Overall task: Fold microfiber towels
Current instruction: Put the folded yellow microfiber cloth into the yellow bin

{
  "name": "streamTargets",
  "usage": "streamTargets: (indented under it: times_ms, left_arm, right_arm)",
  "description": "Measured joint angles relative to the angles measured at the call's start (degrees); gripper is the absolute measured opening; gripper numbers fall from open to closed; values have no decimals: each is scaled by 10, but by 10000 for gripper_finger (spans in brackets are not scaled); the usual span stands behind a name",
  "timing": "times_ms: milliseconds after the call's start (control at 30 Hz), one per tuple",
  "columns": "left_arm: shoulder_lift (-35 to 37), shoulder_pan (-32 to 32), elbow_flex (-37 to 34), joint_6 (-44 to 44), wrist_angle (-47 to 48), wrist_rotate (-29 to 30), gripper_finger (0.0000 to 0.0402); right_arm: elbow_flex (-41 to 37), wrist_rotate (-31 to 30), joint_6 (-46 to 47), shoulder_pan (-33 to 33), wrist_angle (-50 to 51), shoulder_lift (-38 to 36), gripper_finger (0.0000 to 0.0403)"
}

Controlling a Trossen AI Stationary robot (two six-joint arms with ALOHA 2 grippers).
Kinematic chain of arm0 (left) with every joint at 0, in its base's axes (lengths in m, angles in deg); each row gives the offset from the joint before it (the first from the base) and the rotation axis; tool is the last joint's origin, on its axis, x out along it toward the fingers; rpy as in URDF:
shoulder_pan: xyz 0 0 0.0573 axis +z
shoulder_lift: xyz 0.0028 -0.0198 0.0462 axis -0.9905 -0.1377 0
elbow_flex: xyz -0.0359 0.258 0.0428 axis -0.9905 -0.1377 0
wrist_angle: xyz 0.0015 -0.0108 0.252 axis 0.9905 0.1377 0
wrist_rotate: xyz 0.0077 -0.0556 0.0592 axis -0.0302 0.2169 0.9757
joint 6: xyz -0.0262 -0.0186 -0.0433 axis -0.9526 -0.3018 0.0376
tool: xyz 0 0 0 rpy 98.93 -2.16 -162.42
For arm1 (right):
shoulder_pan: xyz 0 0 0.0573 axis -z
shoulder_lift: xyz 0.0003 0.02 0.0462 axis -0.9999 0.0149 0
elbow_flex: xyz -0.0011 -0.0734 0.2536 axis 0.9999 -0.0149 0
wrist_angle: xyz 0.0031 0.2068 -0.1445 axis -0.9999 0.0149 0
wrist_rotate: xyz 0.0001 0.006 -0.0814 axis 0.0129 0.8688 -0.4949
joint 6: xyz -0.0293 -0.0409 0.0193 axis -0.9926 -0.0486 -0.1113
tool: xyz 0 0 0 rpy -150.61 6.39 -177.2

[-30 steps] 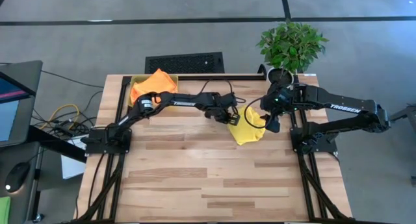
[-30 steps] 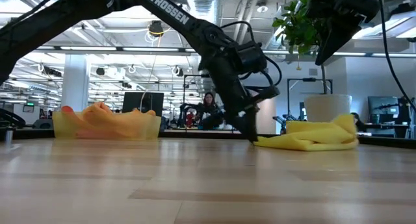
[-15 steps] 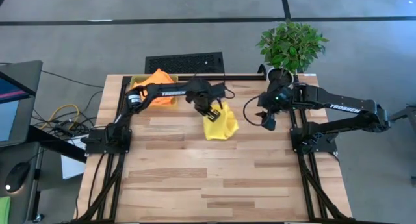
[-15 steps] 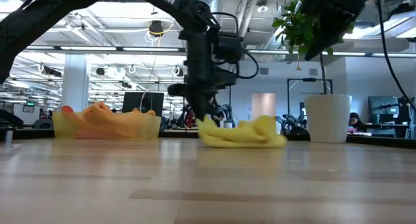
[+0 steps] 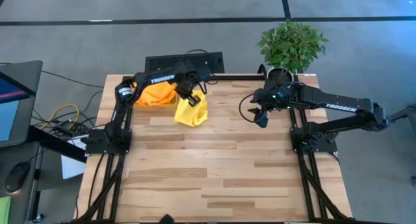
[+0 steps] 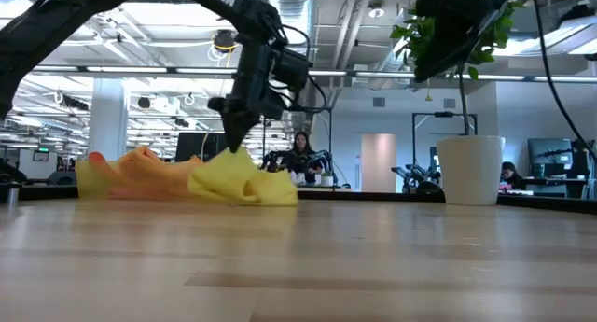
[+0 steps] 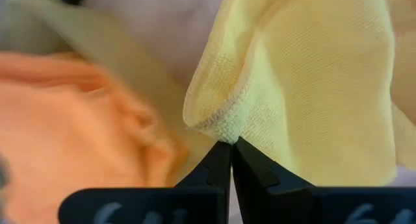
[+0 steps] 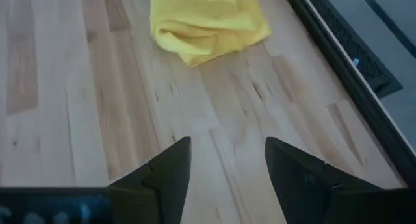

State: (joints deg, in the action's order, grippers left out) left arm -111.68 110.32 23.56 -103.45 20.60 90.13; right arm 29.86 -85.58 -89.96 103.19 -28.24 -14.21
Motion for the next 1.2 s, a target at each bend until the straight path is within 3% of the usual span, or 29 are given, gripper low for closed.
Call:
streamTargets:
  times_ms: [467,1200]
  left_arm:
    - [78,100,1,16,83,108,0]
    - [93,206,0,131,83,105,0]
  right_arm:
    - [0,0,-65,5,-72,54,221]
    - [0,0,-71,34,-65,54,221]
